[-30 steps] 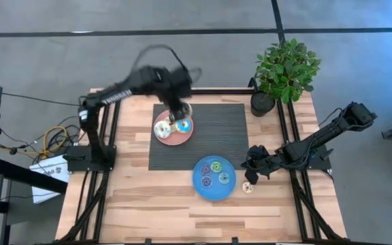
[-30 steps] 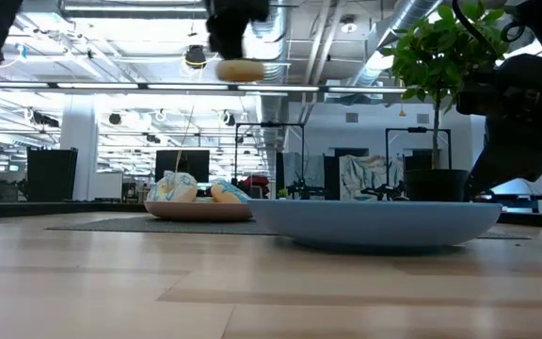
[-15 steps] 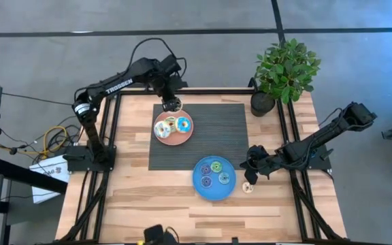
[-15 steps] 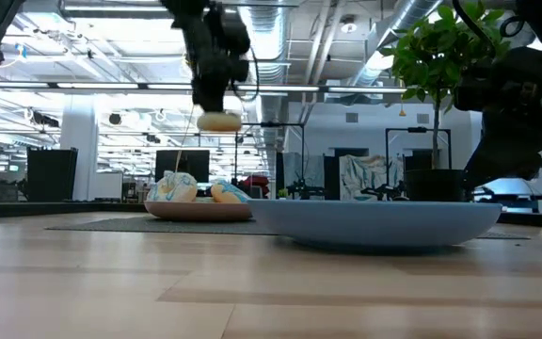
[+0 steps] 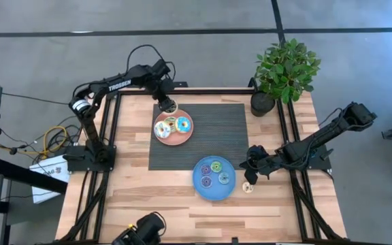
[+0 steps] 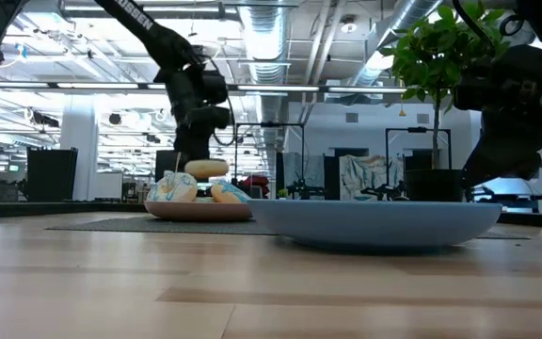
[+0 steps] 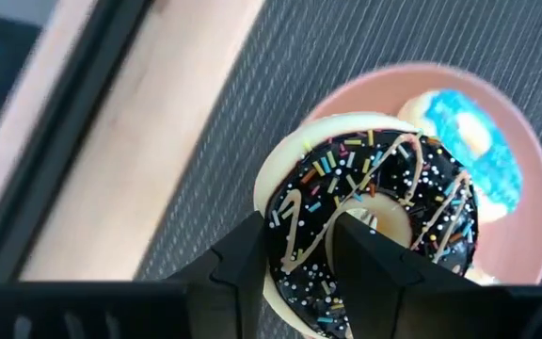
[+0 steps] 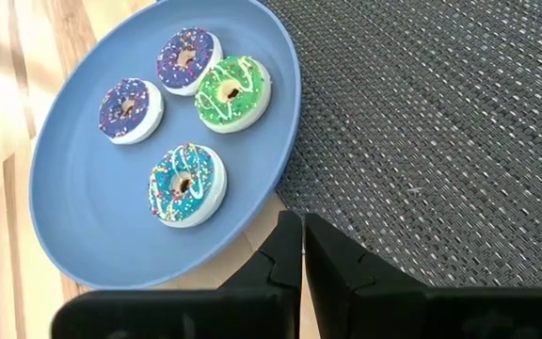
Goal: Pick & Place donuts
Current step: Put the large black donut into the pink plate
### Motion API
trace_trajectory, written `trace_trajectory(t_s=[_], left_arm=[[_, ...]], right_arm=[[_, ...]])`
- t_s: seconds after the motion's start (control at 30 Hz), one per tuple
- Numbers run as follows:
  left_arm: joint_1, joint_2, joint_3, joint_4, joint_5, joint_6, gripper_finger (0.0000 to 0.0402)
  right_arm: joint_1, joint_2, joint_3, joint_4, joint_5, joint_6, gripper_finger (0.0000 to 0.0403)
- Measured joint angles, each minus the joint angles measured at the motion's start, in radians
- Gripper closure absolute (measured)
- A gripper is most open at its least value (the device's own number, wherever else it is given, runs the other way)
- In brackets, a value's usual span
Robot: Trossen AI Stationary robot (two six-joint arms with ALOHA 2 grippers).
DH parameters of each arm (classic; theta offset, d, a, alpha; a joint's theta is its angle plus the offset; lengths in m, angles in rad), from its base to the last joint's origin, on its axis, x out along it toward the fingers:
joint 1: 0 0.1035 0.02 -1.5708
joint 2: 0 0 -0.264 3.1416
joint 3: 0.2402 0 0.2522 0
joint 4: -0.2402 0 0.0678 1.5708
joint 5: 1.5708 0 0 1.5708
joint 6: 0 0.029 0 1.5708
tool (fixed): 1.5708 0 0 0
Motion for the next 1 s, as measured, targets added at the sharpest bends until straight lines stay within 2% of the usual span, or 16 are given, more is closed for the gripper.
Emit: trace_trajectory(t_s=[0.27, 0.53, 0.8, 1.0], left_arm=[[0.014, 0.005, -0.084, 0.032, 0.002, -0.013, 0.0294], [-0.020, 0.008, -0.138, 0.035, 0.097, 0.009, 0.0294], [-0.039, 0.008, -0.140, 0.081, 0.000, 0.010, 0.0294], [-0.054, 0.008, -0.140, 0.069, -0.007, 0.020, 0.0294]], right_arm=[[-0.003, 0.000, 0.000, 0.003, 0.000, 0.000, 0.0396], [-0.003, 0.000, 0.000, 0.013, 0.000, 0.000, 0.0396], [-0.003, 0.000, 0.000, 0.048, 0.000, 0.000, 0.0396], [-0.003, 0.000, 0.000, 0.048, 0.000, 0.000, 0.0396]])
